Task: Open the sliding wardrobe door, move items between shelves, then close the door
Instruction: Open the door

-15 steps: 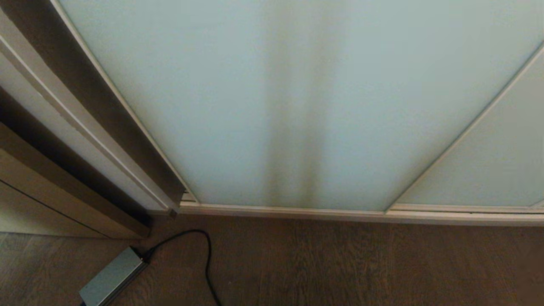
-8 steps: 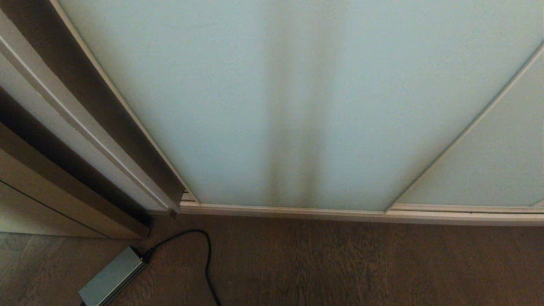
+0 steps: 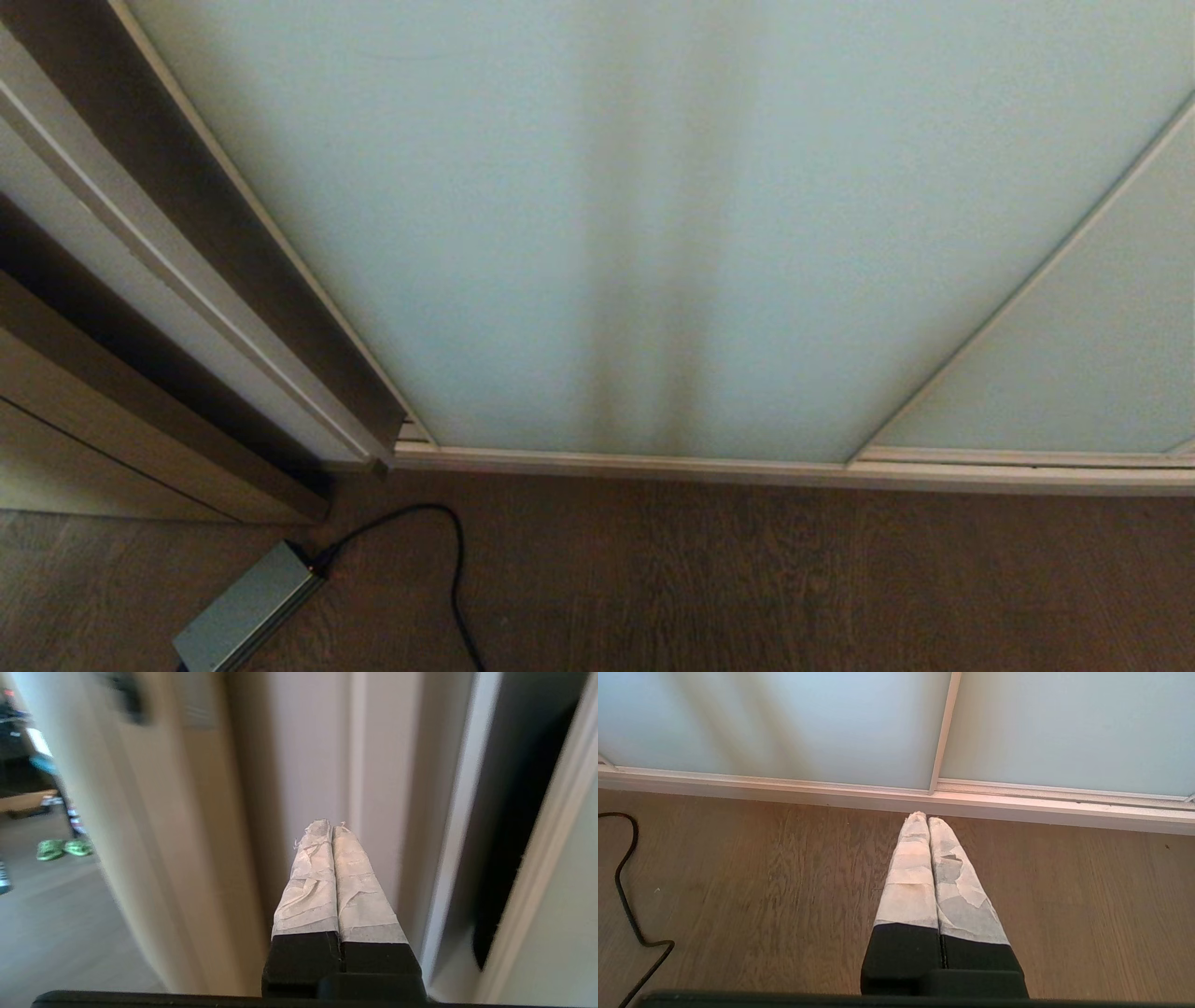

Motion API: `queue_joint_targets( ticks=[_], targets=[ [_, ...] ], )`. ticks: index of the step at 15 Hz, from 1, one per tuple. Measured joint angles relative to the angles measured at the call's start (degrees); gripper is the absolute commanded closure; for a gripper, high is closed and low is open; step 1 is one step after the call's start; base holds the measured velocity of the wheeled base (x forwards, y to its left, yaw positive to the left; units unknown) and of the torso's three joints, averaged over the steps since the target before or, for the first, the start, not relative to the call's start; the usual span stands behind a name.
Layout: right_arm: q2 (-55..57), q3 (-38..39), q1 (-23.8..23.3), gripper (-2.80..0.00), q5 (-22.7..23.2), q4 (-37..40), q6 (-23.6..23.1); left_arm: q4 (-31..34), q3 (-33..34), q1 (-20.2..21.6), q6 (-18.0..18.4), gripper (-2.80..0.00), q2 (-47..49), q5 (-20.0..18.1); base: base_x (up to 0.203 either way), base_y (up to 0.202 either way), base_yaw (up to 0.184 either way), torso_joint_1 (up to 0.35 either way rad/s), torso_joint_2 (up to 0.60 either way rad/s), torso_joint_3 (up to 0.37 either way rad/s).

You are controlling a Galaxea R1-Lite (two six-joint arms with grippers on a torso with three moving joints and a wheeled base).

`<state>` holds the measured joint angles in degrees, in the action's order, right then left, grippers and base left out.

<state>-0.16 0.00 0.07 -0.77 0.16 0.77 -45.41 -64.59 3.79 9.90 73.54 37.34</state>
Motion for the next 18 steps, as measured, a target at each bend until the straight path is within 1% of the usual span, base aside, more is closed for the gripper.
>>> queue_joint_targets(
  ticks=[2,5,7,10,12,14,15,17,18],
  targets=[
    [0.0,0.0,0.0,0.00,0.0,0.0,0.0,0.0,-3.6,0.0,-1.3,0.00,4.3,-2.6,0.000,0.000,0.000,0.000,0.00,0.000],
    [0.0,0.0,0.0,0.00,0.0,0.0,0.0,1.0,-10.8,0.1,-2.7,0.00,10.1,-6.4,0.000,0.000,0.000,0.000,0.00,0.000],
    [0.0,0.0,0.0,0.00,0.0,0.0,0.0,3.9,-14.5,0.1,-3.0,0.00,12.9,-10.8,0.000,0.000,0.000,0.000,0.00,0.000],
    [0.0,0.0,0.0,0.00,0.0,0.0,0.0,9.3,-20.2,0.4,-4.5,0.00,16.0,-13.4,0.000,0.000,0.000,0.000,0.00,0.000],
    [0.0,0.0,0.0,0.00,0.0,0.0,0.0,11.7,-22.7,1.7,-5.1,0.00,17.5,-15.0,0.000,0.000,0.000,0.000,0.00,0.000],
    [0.0,0.0,0.0,0.00,0.0,0.0,0.0,12.1,-25.4,3.4,-5.1,0.00,19.2,-15.7,0.000,0.000,0.000,0.000,0.00,0.000],
    [0.0,0.0,0.0,0.00,0.0,0.0,0.0,12.1,-26.5,4.1,-5.1,0.00,20.0,-16.6,0.000,0.000,0.000,0.000,0.00,0.000],
    [0.0,0.0,0.0,0.00,0.0,0.0,0.0,13.5,-27.7,5.2,-5.4,0.00,21.1,-20.3,0.000,0.000,0.000,0.000,0.00,0.000],
    [0.0,0.0,0.0,0.00,0.0,0.0,0.0,15.2,-28.0,5.5,-6.2,0.00,21.3,-22.2,0.000,0.000,0.000,0.000,0.00,0.000]
  ],
)
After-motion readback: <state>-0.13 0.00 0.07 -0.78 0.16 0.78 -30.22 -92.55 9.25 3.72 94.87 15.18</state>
